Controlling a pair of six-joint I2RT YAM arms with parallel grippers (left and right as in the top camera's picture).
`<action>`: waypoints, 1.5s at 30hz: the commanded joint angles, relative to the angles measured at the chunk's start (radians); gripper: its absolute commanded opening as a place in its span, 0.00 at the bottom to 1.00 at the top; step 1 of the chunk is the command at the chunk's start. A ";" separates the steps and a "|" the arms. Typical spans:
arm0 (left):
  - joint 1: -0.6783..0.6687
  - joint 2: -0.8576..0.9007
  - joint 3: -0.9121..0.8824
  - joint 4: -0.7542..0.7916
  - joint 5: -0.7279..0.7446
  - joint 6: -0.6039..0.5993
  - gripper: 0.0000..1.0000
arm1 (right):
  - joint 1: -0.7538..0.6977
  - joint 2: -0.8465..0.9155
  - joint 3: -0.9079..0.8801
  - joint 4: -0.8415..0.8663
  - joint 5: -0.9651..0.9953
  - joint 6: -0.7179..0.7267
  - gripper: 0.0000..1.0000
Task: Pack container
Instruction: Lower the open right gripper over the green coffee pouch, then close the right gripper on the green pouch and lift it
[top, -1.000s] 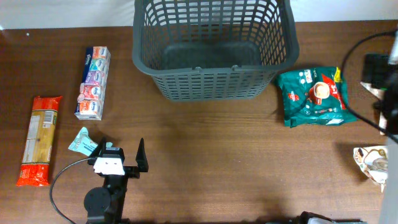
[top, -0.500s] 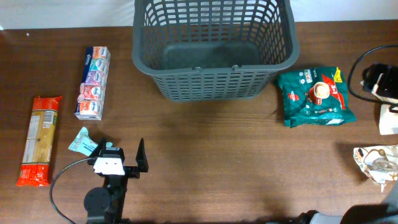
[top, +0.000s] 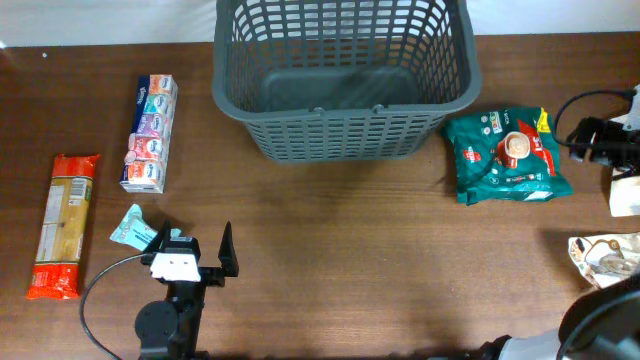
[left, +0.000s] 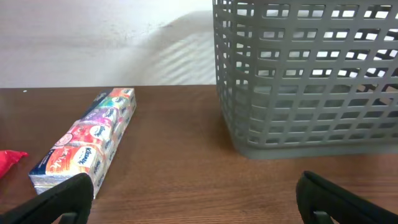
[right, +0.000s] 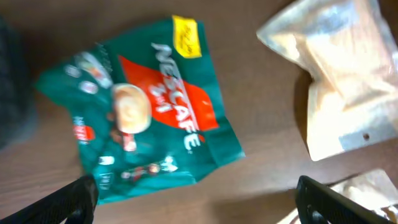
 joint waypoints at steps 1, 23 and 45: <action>0.005 -0.008 -0.008 0.003 0.007 0.006 0.99 | 0.015 0.046 0.010 0.005 0.095 -0.041 0.99; 0.005 -0.008 -0.008 0.003 0.007 0.006 0.99 | 0.297 0.174 0.123 0.036 0.209 -0.274 0.99; 0.005 -0.008 -0.008 0.003 0.007 0.006 0.99 | 0.296 0.328 0.123 0.042 0.308 -0.227 0.99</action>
